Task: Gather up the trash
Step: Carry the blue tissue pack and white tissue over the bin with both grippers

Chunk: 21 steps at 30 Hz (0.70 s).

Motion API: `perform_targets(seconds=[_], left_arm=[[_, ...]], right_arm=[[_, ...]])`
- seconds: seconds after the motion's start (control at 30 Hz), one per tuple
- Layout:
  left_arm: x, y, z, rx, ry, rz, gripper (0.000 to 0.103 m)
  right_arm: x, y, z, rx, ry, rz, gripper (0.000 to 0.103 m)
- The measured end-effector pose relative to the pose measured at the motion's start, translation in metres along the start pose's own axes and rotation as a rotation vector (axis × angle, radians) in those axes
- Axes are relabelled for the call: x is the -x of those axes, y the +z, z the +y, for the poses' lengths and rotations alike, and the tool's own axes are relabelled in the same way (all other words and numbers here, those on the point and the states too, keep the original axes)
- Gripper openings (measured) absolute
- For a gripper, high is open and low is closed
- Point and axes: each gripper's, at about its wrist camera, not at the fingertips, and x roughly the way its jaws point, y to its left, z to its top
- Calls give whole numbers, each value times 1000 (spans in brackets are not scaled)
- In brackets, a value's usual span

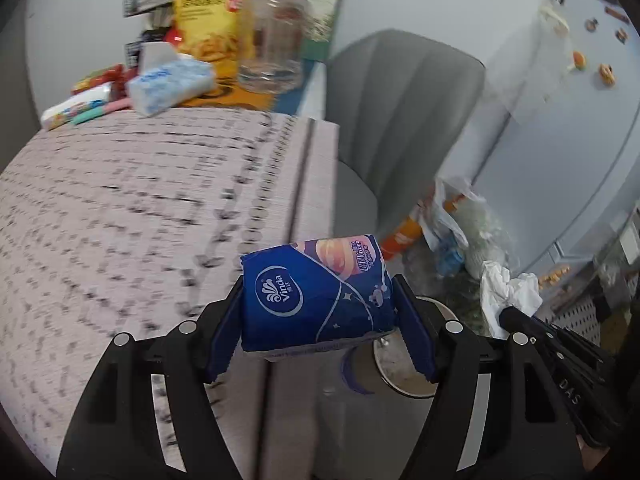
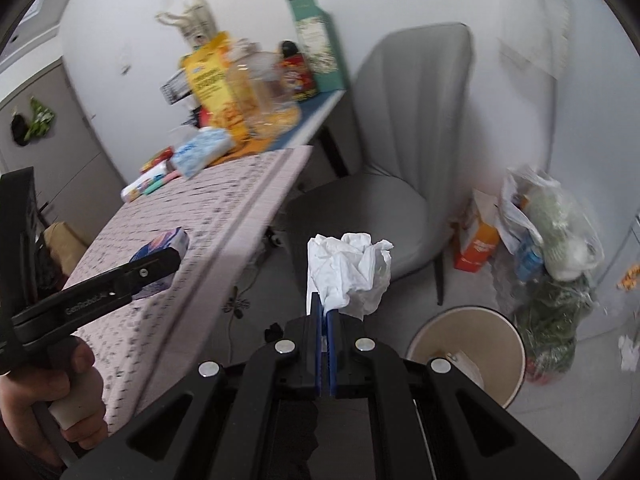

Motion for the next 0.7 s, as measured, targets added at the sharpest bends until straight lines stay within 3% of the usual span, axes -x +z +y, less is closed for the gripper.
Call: perform_targets(seconds=[0.3, 0.47, 0.53, 0.57, 0.6, 0.7], left_arm=[[-51, -3, -61, -94, -72, 87, 70], [-84, -8, -84, -119, -95, 145, 70], [-95, -10, -93, -131, -105, 164, 70], [-102, -12, -99, -141, -111, 173, 70], [-107, -13, -103, -148, -115, 181, 70], [-126, -17, -117, -156, -139, 219, 70]], right_arm=[[-32, -15, -82, -128, -96, 47, 3], [-61, -22, -123, -184, -108, 89, 7], [-70, -26, -138, -208, -113, 98, 24], [-72, -28, -148, -234, -109, 84, 48], [-71, -30, -155, -255, -107, 66, 56], [-71, -37, -172, -283, -113, 63, 55]])
